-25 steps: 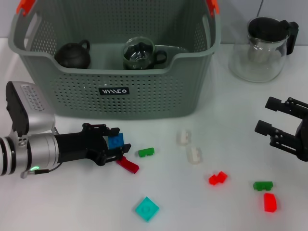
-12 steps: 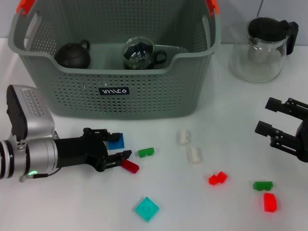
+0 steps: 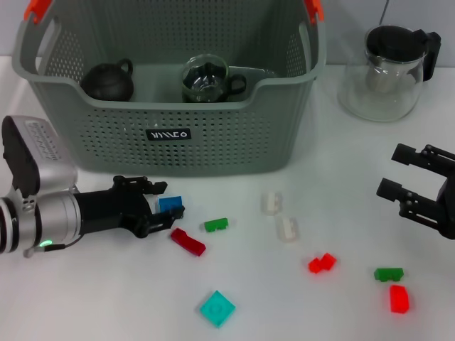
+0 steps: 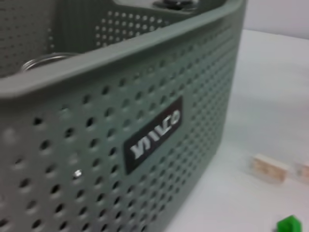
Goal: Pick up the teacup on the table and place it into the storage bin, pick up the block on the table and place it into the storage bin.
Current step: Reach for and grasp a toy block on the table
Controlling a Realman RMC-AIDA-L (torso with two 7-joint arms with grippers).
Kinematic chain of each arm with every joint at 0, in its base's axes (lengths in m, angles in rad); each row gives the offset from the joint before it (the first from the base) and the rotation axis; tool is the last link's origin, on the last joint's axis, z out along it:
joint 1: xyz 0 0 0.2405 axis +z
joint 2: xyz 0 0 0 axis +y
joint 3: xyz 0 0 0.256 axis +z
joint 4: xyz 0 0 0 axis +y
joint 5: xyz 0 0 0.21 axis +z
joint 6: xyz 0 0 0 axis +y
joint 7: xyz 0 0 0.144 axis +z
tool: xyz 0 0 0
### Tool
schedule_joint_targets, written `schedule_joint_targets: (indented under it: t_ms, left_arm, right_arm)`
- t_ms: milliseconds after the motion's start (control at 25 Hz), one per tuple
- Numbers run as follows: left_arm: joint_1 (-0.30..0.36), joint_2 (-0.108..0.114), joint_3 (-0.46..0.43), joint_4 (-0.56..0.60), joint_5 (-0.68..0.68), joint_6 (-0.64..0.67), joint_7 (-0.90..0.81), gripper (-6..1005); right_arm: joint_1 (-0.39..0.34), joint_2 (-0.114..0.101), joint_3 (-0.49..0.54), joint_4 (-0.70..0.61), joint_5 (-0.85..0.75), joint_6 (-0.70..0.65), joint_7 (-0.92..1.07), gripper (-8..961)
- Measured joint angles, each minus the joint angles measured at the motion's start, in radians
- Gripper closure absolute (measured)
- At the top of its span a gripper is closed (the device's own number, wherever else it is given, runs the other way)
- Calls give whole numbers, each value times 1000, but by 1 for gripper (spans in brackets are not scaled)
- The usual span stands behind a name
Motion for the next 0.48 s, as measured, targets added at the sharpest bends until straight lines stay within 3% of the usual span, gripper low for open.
schedule_joint_targets:
  t_ms: [480]
  left_arm:
    - [8, 1, 2, 14, 35, 15, -27, 431]
  right_arm:
    - [7, -3, 0, 0, 0, 0, 9, 269]
